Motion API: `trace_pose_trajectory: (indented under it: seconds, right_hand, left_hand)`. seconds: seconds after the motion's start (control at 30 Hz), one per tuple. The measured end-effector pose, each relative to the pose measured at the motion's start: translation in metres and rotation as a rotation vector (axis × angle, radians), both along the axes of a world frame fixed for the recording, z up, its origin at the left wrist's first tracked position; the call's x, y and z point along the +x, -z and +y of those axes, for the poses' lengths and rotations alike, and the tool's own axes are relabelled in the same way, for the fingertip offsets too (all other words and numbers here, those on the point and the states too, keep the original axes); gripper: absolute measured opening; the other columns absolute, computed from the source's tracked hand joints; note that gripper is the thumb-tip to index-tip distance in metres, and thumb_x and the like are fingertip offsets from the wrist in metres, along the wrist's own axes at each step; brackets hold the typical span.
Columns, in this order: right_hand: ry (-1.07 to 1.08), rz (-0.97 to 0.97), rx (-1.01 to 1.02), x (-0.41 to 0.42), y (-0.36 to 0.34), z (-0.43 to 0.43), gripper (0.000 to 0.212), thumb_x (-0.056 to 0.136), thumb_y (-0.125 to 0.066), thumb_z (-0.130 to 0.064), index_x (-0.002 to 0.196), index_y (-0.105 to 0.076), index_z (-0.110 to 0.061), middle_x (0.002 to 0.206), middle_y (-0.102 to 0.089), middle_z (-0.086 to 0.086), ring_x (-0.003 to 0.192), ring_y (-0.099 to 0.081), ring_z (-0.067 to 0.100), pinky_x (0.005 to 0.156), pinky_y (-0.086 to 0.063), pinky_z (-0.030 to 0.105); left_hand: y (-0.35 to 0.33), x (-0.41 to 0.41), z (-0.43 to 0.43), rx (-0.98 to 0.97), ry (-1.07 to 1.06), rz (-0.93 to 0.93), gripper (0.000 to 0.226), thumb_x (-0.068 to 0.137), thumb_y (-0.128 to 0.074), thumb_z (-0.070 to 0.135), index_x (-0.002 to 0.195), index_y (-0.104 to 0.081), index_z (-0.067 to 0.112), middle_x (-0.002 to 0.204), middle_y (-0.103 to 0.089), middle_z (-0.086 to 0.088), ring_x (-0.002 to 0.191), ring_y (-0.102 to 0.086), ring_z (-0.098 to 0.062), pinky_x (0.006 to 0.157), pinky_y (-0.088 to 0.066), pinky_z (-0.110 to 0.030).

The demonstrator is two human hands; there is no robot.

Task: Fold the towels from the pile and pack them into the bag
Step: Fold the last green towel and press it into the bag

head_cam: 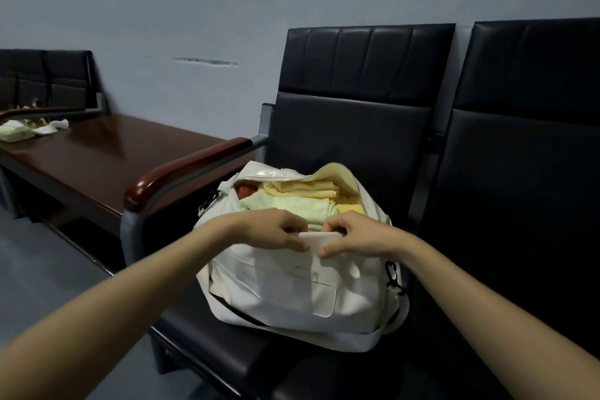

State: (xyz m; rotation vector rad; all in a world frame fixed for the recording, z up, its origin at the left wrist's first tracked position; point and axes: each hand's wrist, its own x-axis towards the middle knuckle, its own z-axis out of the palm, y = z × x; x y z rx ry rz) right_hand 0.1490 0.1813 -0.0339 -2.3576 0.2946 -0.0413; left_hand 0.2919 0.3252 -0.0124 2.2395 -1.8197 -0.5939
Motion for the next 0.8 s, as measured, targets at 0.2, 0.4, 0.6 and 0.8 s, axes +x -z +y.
trace_pose_trajectory:
  seconds: [0.2, 0.4, 0.6, 0.8]
  right_hand:
    - [0.053, -0.154, -0.124, 0.002, 0.003, -0.003, 0.027, 0.075, -0.078, -0.024, 0.082, -0.053, -0.014, 0.083, -0.054, -0.004, 0.076, -0.049, 0.010, 0.067, -0.041, 0.029]
    - [0.132, -0.250, 0.074, 0.027, -0.014, -0.016, 0.024, 0.098, -0.053, -0.030, 0.086, -0.066, -0.013, 0.077, -0.054, -0.004, 0.073, -0.049, 0.008, 0.069, -0.038, 0.021]
    - [-0.124, 0.208, -0.119, 0.076, -0.024, -0.023, 0.058, 0.085, -0.066, -0.015, 0.137, -0.050, -0.035, 0.140, -0.048, -0.005, 0.130, -0.041, 0.011, 0.107, -0.037, 0.028]
    - [-0.165, 0.455, -0.173, 0.099, -0.016, -0.030, 0.031, 0.092, -0.060, -0.015, 0.123, -0.056, -0.019, 0.119, -0.058, -0.002, 0.108, -0.055, 0.016, 0.089, -0.046, 0.017]
  left_hand:
    - [-0.026, 0.051, 0.009, 0.165, -0.084, -0.250, 0.048, 0.080, -0.062, 0.064, 0.079, -0.060, 0.016, 0.080, -0.056, 0.002, 0.078, -0.051, -0.014, 0.070, -0.040, -0.030]
    - [-0.026, 0.079, 0.031, -0.260, -0.029, -0.098, 0.015, 0.080, -0.075, 0.039, 0.075, -0.064, 0.030, 0.076, -0.056, 0.013, 0.073, -0.049, -0.005, 0.065, -0.037, -0.020]
    - [0.005, 0.053, 0.018, -0.336, 0.057, -0.024, 0.023, 0.080, -0.070, 0.044, 0.074, -0.067, 0.022, 0.072, -0.049, 0.012, 0.071, -0.047, -0.004, 0.062, -0.035, -0.016]
    - [0.008, 0.057, 0.019, -0.822, 0.047, -0.040, 0.032, 0.082, -0.064, 0.048, 0.090, -0.076, 0.019, 0.075, -0.048, 0.007, 0.072, -0.049, -0.001, 0.064, -0.035, -0.008]
